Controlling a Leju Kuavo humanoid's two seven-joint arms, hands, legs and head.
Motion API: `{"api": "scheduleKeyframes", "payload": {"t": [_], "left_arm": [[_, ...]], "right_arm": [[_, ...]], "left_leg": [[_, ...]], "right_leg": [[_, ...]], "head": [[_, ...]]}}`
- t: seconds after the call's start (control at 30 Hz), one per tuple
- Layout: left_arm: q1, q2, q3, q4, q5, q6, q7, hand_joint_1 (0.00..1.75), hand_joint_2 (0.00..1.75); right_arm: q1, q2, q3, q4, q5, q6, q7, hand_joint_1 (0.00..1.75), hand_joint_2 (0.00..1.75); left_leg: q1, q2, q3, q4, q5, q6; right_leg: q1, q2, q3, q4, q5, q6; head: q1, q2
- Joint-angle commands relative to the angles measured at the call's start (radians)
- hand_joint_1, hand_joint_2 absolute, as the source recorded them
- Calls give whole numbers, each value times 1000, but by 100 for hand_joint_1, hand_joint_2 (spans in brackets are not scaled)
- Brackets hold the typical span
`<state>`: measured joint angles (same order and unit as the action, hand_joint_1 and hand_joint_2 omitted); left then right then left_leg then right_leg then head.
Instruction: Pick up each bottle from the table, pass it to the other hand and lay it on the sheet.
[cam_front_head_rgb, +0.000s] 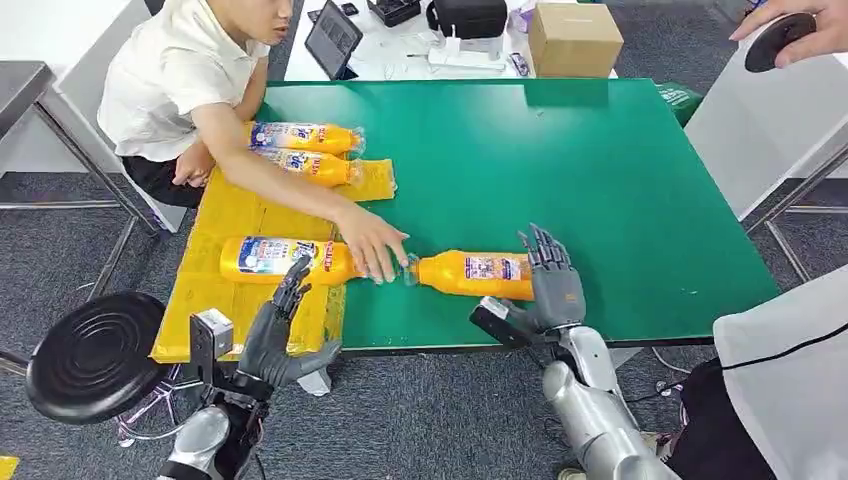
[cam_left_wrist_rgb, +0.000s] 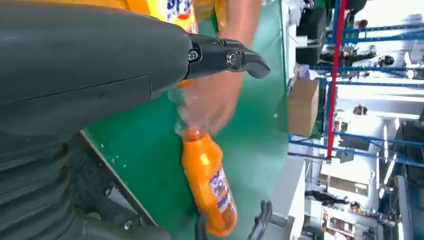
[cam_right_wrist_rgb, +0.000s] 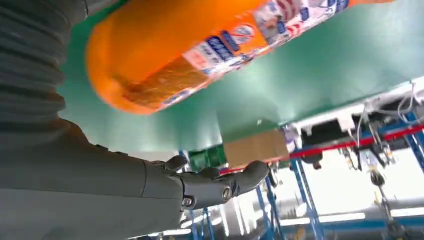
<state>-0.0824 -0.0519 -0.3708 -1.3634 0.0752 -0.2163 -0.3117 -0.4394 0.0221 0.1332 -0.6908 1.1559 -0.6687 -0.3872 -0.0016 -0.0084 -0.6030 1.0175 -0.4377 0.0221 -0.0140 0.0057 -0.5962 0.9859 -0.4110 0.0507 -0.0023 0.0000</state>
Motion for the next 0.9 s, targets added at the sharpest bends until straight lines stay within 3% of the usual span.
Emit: {"api": "scheduleKeyframes", "payload": {"t": [0.03, 0.17, 0.2, 0.57, 0.73, 0.9], "left_arm": [[-80, -6, -52, 116, 11, 9, 20, 0, 175], [-57, 3, -49, 96, 10, 23, 36, 0, 175], [-47, 4, -46, 85, 4, 27, 43, 0, 175], [-26, -2, -37, 51, -25, 28, 66, 0, 175], [-19, -15, -27, 46, -42, 26, 76, 0, 175], [-14, -20, -26, 42, -52, 25, 80, 0, 175]], "right_arm": [[-148, 3, 115, 226, 16, 46, 62, 0, 175], [-159, -4, 157, 243, 56, 132, 177, 0, 175], [-166, -7, 178, 241, 67, 199, 221, 0, 175], [-176, -13, 241, 203, 73, 344, 317, 0, 175], [-197, -29, 294, 214, 113, 408, 431, 0, 175], [-208, -26, 297, 227, 112, 455, 466, 0, 175]], "left_leg": [[0, 1, 2, -1, 0, -1], [0, 2, 4, -1, -1, -2], [0, 2, 3, -1, -1, -1], [1, 1, 4, -1, -1, -2], [0, 1, 3, 0, -1, -1], [0, 0, 4, -1, -1, -1]], "right_leg": [[0, 0, 1, 0, 0, -1], [1, 0, 4, 0, -1, -2], [0, 1, 2, 0, -1, -1], [1, 0, 4, -1, -1, -2], [0, 0, 2, 0, -1, -1], [1, -1, 4, -1, -1, -2]], "head": [[0, 0], [0, 0], [0, 0], [0, 0], [0, 0], [0, 0]]}}
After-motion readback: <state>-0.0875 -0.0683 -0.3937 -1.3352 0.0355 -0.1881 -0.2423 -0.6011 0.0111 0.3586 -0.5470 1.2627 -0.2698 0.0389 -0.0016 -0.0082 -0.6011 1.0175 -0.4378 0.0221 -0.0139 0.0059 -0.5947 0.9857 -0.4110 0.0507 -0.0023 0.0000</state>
